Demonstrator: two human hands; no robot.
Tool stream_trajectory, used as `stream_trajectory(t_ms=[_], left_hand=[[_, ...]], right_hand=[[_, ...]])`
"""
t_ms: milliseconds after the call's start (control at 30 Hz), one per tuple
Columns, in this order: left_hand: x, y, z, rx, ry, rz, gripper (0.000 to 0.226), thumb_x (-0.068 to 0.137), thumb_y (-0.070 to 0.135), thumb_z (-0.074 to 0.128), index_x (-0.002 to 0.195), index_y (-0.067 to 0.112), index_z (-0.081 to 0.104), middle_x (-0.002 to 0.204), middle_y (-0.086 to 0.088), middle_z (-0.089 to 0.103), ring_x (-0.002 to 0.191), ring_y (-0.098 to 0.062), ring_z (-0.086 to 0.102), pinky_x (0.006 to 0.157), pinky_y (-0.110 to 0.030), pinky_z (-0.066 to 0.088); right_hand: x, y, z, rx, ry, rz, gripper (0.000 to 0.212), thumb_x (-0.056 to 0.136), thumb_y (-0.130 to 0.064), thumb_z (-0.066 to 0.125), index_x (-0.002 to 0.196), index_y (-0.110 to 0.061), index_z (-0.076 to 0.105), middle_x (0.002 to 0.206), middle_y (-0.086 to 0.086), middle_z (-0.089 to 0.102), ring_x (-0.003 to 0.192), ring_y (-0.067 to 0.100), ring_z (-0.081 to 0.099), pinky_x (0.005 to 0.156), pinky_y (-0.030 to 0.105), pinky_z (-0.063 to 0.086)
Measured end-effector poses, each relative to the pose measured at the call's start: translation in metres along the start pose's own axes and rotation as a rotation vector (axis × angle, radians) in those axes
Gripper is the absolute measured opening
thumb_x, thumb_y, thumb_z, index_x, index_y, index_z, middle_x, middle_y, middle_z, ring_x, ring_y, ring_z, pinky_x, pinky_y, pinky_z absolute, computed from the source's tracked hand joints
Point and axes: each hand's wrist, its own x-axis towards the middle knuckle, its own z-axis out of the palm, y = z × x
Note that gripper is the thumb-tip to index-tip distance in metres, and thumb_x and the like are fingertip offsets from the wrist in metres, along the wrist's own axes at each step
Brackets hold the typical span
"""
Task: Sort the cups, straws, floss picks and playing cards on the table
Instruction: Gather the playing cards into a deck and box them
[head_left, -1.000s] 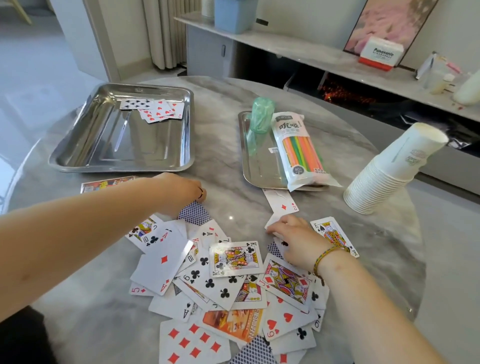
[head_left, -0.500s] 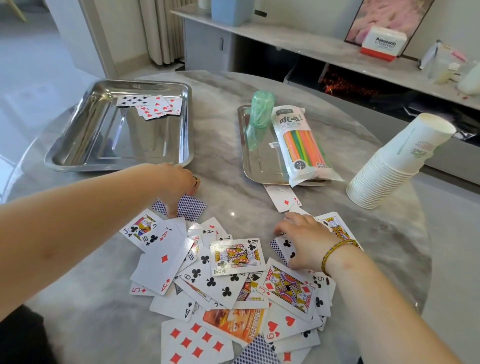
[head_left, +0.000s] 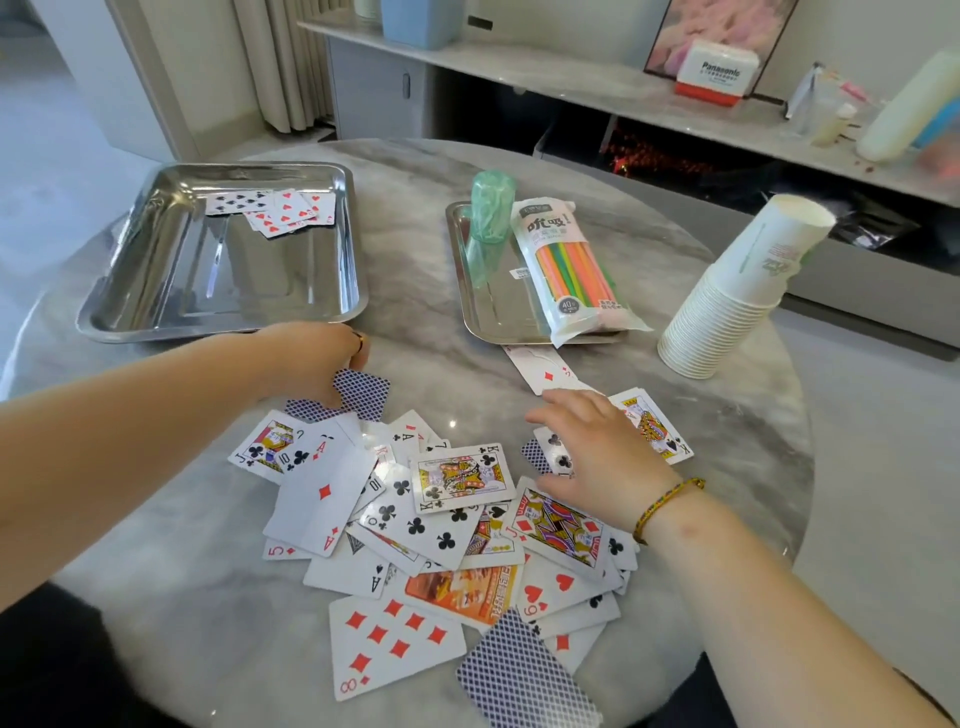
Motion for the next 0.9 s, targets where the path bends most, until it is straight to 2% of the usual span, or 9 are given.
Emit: stream_trajectory(t_ms=[67, 133, 200, 367, 467, 567, 667, 767, 900], left_hand=[[-0.015, -0.001, -0.004, -0.109, 0.065, -0.005, 0.024, 0.087, 0.024, 0.054, 0.111, 0.021, 0.055, 0.113, 0.002, 0.055, 0.097, -0.017, 0.054, 0.077, -0.027, 0.044], [-0.033, 0.003, -0.003, -0.083, 0.2, -0.01, 0.024, 0.094, 0.022, 0.042, 0.114, 0.023, 0.055, 0.116, 0.004, 0.052, 0.098, -0.016, 0.052, 0.07, -0.026, 0.039], [-0.058, 0.013, -0.002, -0.088, 0.303, 0.0, 0.028, 0.097, 0.023, 0.036, 0.119, 0.027, 0.053, 0.122, 0.008, 0.049, 0.106, -0.013, 0.051, 0.069, -0.021, 0.033], [-0.1, 0.053, 0.025, -0.185, 0.373, 0.16, 0.031, 0.097, 0.026, 0.035, 0.121, 0.031, 0.055, 0.127, 0.019, 0.049, 0.112, -0.004, 0.049, 0.065, -0.016, 0.033], [-0.11, 0.068, 0.045, -0.178, 0.29, 0.247, 0.033, 0.097, 0.027, 0.035, 0.123, 0.032, 0.053, 0.131, 0.02, 0.047, 0.117, -0.004, 0.046, 0.08, -0.016, 0.039], [-0.116, 0.072, 0.059, -0.209, 0.217, 0.307, 0.035, 0.096, 0.031, 0.038, 0.129, 0.032, 0.048, 0.136, 0.019, 0.042, 0.122, -0.003, 0.042, 0.092, -0.017, 0.036], [-0.121, 0.072, 0.062, -0.224, 0.19, 0.311, 0.036, 0.095, 0.036, 0.04, 0.13, 0.031, 0.047, 0.139, 0.019, 0.039, 0.124, -0.003, 0.04, 0.092, -0.014, 0.035], [-0.122, 0.072, 0.064, -0.257, 0.172, 0.304, 0.036, 0.094, 0.038, 0.041, 0.129, 0.032, 0.049, 0.139, 0.02, 0.037, 0.124, -0.001, 0.039, 0.089, -0.01, 0.033], [-0.117, 0.07, 0.066, -0.304, 0.159, 0.273, 0.034, 0.093, 0.039, 0.042, 0.126, 0.034, 0.05, 0.137, 0.022, 0.039, 0.122, 0.001, 0.04, 0.087, -0.007, 0.03]], right_hand=[[-0.009, -0.016, 0.003, 0.024, 0.125, -0.042, 0.031, 0.087, -0.019, 0.055, 0.118, -0.014, 0.055, 0.13, 0.003, 0.049, 0.123, 0.018, 0.041, 0.105, 0.026, 0.031], [-0.02, -0.03, 0.007, 0.039, 0.303, -0.075, 0.013, 0.08, -0.017, 0.053, 0.08, -0.013, 0.065, 0.083, 0.0, 0.067, 0.08, 0.018, 0.063, 0.069, 0.025, 0.052], [-0.038, -0.041, 0.013, 0.06, 0.341, -0.107, 0.021, 0.074, -0.024, 0.045, 0.062, -0.017, 0.061, 0.058, -0.006, 0.062, 0.054, 0.013, 0.061, 0.046, 0.018, 0.043], [-0.091, -0.059, 0.041, 0.024, 0.214, -0.237, 0.03, 0.08, -0.041, 0.041, 0.068, -0.023, 0.062, 0.066, -0.012, 0.065, 0.062, 0.006, 0.062, 0.053, 0.018, 0.049], [-0.123, -0.064, 0.051, -0.074, 0.121, -0.235, 0.051, 0.088, -0.064, 0.013, 0.094, -0.029, 0.05, 0.09, -0.017, 0.069, 0.086, 0.001, 0.066, 0.076, 0.016, 0.051], [-0.136, -0.064, 0.06, -0.212, -0.006, -0.233, 0.068, 0.052, -0.084, 0.045, 0.098, -0.034, 0.052, 0.1, -0.019, 0.067, 0.092, -0.003, 0.064, 0.084, 0.013, 0.047], [-0.136, -0.064, 0.065, -0.23, 0.004, -0.199, 0.06, 0.022, -0.066, 0.072, 0.071, -0.032, 0.07, 0.09, -0.018, 0.07, 0.079, -0.004, 0.066, 0.072, 0.01, 0.05], [-0.131, -0.06, 0.068, -0.207, 0.105, -0.242, 0.023, 0.054, -0.048, 0.052, 0.059, -0.031, 0.067, 0.076, -0.021, 0.068, 0.065, -0.005, 0.064, 0.05, 0.009, 0.047], [-0.119, -0.056, 0.055, -0.13, 0.318, -0.245, 0.024, 0.071, -0.034, 0.042, 0.058, -0.028, 0.061, 0.058, -0.017, 0.06, 0.051, 0.0, 0.056, 0.04, 0.014, 0.041]])
